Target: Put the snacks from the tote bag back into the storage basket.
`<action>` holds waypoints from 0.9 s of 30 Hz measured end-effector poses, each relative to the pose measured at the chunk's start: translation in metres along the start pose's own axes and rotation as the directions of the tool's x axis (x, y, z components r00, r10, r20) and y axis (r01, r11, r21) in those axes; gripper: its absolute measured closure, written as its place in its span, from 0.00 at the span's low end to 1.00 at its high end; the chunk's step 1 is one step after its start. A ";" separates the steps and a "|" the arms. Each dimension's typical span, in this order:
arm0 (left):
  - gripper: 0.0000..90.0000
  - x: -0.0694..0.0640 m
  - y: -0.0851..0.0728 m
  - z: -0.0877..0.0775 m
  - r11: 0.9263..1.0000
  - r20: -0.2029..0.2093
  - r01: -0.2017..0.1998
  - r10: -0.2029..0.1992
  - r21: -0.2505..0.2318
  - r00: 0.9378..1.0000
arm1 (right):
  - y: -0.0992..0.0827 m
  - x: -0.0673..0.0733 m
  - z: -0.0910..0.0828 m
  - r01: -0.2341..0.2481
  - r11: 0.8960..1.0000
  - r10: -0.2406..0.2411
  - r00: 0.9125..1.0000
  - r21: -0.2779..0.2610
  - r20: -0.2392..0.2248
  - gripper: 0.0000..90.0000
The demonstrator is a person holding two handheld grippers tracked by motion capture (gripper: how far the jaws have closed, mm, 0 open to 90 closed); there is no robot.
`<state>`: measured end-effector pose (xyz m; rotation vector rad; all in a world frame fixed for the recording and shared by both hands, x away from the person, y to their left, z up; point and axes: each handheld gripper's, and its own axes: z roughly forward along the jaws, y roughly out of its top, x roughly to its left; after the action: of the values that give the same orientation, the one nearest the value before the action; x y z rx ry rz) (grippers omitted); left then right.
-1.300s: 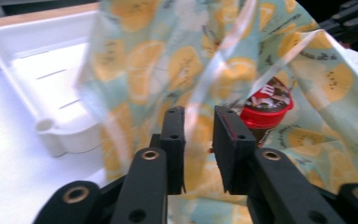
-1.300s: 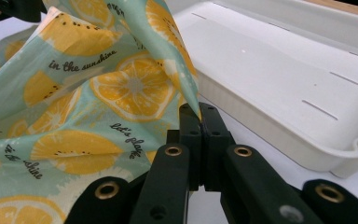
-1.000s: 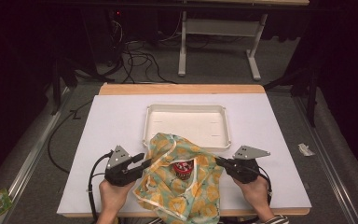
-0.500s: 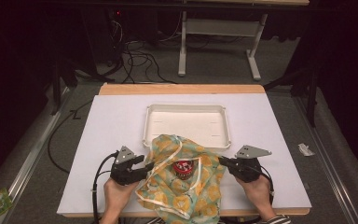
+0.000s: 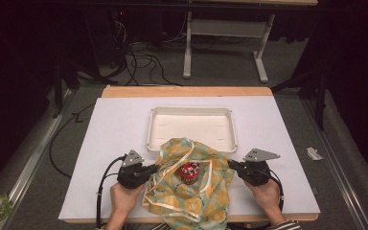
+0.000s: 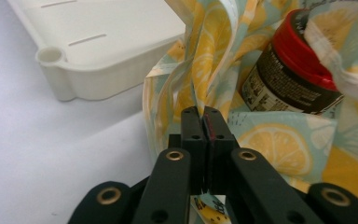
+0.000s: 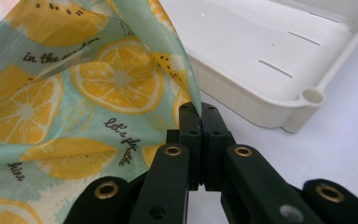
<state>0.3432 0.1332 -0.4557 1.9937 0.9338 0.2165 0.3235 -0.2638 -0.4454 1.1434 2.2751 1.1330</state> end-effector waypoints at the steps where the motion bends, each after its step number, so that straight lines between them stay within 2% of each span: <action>1: 1.00 0.000 0.000 -0.001 1.000 0.003 -0.001 0.001 -0.007 1.000 | -0.001 -0.001 0.000 -0.004 1.000 0.004 1.000 0.002 0.004 1.00; 8: 1.00 -0.003 0.001 -0.008 0.999 0.022 -0.005 0.006 -0.045 1.000 | -0.008 -0.009 0.004 -0.022 0.999 0.022 1.000 0.033 0.021 1.00; 14: 1.00 -0.009 0.004 -0.010 0.998 0.038 -0.029 0.031 -0.061 0.999 | -0.010 -0.010 0.008 -0.034 0.998 0.032 0.999 0.058 0.036 0.99; 19: 1.00 -0.013 0.006 -0.011 0.997 0.048 -0.043 0.047 -0.071 0.998 | -0.010 -0.009 0.004 -0.037 0.998 0.035 0.998 0.043 0.049 0.93; 24: 1.00 -0.014 0.006 -0.012 0.996 0.053 -0.048 0.052 -0.071 0.997 | -0.007 -0.004 -0.010 -0.046 0.999 0.045 0.997 0.008 0.055 0.84; 27: 1.00 -0.015 0.007 -0.012 0.996 0.056 -0.047 0.051 -0.074 0.997 | -0.004 0.002 -0.019 -0.044 0.999 0.044 0.998 -0.015 0.040 0.79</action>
<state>0.3309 0.1288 -0.4409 1.9468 0.8302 0.2164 0.3091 -0.2731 -0.4367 1.2052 2.2182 1.1307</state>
